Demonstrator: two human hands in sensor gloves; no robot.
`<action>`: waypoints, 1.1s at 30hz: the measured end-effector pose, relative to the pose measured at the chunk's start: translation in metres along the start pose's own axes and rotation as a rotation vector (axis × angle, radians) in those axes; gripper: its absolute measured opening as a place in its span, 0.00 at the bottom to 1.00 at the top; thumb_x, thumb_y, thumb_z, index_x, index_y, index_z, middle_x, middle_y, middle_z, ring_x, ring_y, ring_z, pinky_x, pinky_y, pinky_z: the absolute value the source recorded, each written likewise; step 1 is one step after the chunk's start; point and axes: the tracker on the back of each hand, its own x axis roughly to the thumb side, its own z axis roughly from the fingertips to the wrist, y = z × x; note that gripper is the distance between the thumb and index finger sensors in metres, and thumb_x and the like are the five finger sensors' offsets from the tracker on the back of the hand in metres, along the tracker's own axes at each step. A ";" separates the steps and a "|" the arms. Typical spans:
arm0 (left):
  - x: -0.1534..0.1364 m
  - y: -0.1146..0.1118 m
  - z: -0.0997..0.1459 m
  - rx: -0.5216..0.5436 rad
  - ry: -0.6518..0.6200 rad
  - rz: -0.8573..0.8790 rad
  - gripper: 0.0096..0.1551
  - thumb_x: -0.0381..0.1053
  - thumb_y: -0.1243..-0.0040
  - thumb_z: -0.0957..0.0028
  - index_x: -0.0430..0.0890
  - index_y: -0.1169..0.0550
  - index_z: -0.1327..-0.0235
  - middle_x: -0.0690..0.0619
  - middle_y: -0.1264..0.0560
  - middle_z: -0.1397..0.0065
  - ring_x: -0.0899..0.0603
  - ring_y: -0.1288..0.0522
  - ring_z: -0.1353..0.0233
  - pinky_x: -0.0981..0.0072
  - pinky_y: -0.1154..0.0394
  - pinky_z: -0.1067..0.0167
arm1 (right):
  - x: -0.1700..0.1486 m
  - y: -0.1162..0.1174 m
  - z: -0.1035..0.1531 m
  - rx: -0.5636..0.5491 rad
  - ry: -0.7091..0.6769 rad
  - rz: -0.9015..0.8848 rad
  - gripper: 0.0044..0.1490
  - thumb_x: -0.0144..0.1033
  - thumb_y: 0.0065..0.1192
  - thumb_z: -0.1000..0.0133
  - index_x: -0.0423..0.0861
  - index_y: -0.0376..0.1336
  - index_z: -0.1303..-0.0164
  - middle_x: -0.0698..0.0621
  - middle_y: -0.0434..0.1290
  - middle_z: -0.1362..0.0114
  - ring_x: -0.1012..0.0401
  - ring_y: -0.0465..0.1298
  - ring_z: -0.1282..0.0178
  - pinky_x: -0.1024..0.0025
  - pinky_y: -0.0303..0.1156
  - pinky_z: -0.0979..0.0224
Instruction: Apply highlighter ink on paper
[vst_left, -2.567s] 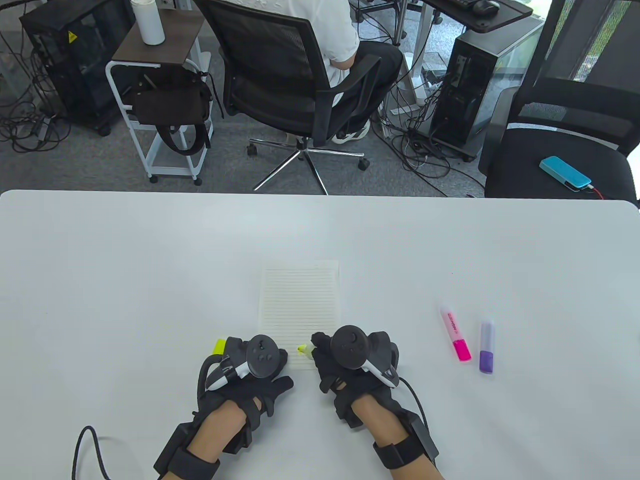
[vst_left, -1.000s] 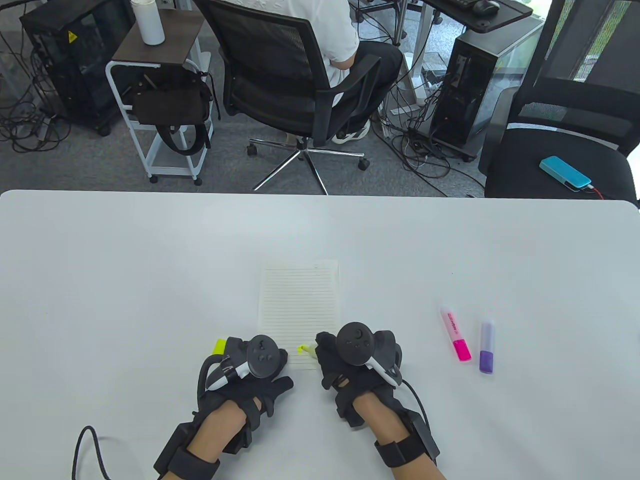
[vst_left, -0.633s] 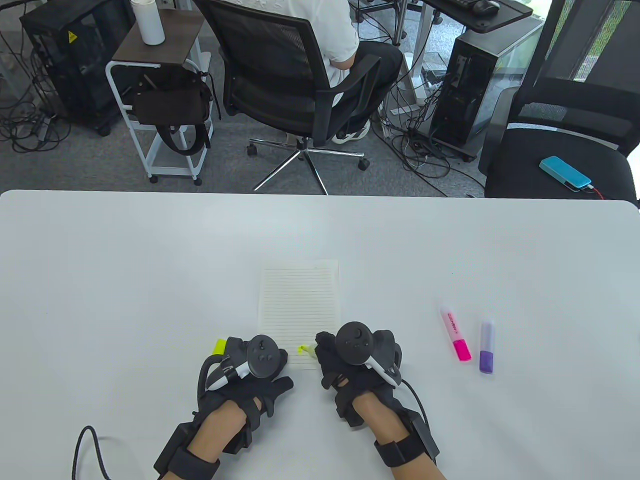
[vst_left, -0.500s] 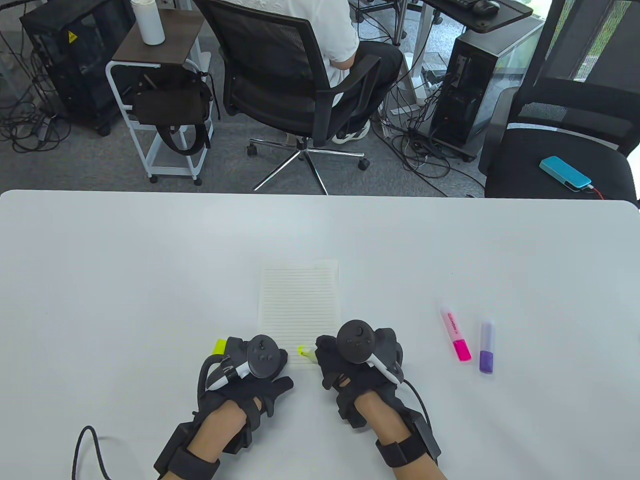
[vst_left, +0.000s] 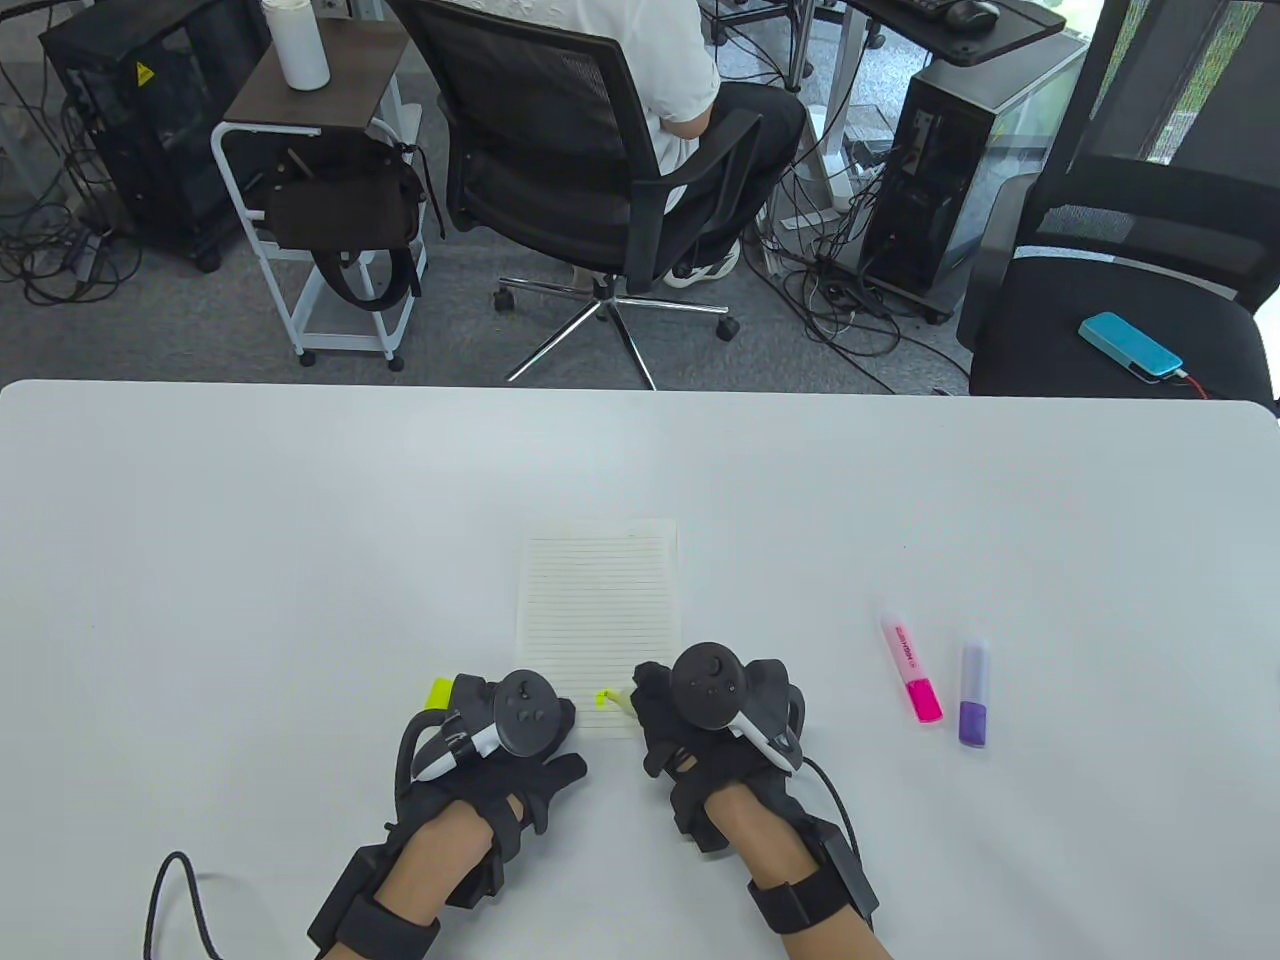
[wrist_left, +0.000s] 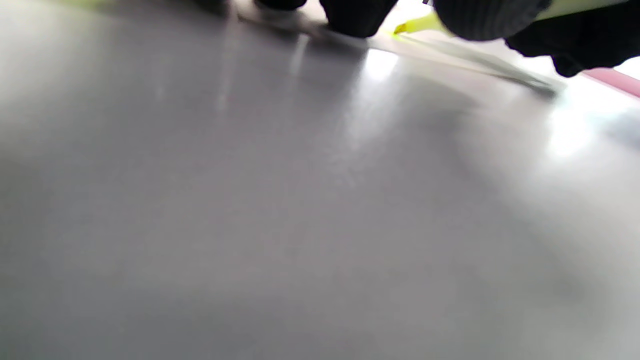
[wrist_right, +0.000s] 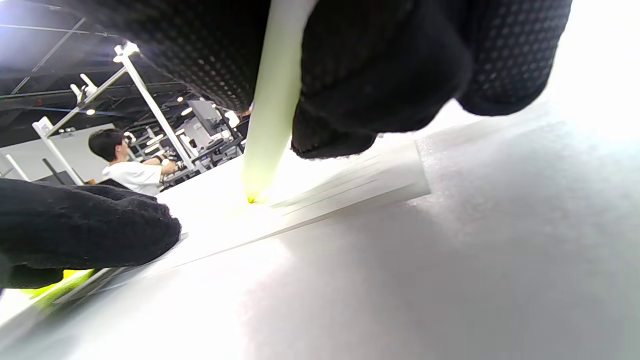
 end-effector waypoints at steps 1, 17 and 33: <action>0.000 0.000 0.000 0.000 0.000 0.001 0.42 0.69 0.50 0.51 0.55 0.38 0.22 0.48 0.52 0.15 0.27 0.50 0.20 0.30 0.49 0.29 | 0.000 0.000 0.000 0.003 0.000 -0.002 0.25 0.41 0.69 0.46 0.44 0.74 0.41 0.40 0.83 0.53 0.51 0.81 0.70 0.45 0.76 0.45; 0.000 0.000 0.000 -0.001 0.000 0.000 0.42 0.69 0.50 0.51 0.55 0.38 0.22 0.48 0.52 0.15 0.27 0.50 0.20 0.30 0.49 0.29 | 0.004 -0.003 0.001 0.038 -0.002 0.023 0.25 0.42 0.69 0.46 0.44 0.75 0.43 0.41 0.84 0.55 0.52 0.81 0.72 0.45 0.76 0.46; 0.000 -0.001 -0.001 -0.001 0.001 -0.002 0.42 0.69 0.50 0.51 0.55 0.38 0.22 0.48 0.52 0.15 0.27 0.50 0.20 0.30 0.49 0.29 | 0.001 -0.001 -0.001 0.002 0.033 0.032 0.25 0.42 0.68 0.45 0.44 0.74 0.41 0.40 0.83 0.53 0.51 0.81 0.70 0.45 0.75 0.45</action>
